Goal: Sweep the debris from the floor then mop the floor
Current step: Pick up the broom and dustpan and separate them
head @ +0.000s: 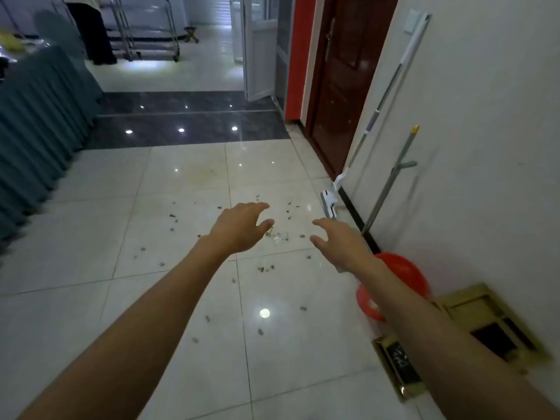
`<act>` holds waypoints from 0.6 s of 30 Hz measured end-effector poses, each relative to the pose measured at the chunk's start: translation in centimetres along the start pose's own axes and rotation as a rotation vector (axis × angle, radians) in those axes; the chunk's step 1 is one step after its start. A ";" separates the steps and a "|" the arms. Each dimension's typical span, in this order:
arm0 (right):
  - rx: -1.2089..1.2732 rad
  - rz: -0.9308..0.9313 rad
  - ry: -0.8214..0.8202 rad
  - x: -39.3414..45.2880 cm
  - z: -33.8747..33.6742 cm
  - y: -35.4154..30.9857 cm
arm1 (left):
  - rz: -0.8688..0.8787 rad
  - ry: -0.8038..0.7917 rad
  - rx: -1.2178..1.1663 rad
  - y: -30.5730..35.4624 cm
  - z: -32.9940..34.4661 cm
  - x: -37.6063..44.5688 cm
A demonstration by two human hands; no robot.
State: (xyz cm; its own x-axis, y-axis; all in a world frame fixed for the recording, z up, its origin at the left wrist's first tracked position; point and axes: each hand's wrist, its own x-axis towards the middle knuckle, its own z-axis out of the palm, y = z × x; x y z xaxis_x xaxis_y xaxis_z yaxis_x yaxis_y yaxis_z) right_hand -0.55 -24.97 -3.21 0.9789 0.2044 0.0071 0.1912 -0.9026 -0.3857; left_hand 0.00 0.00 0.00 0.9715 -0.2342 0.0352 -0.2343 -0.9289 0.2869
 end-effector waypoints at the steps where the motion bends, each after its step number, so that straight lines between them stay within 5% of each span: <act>1: 0.008 0.029 -0.007 -0.4 0.2 0.4 | 0.004 -0.028 0.000 0.4 0.5 0.1; 18: 0.100 0.364 -0.086 -4.9 -1.6 18.8 | 0.139 -0.291 -0.087 15.1 13.3 9.9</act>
State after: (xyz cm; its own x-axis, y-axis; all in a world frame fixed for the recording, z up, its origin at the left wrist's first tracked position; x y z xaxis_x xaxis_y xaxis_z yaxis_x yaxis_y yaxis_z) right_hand -1.59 -43.55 -9.01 0.9709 -0.0881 -0.2228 -0.1802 -0.8813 -0.4368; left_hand 5.60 -20.17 -8.02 0.8772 -0.4402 -0.1914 -0.3476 -0.8575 0.3792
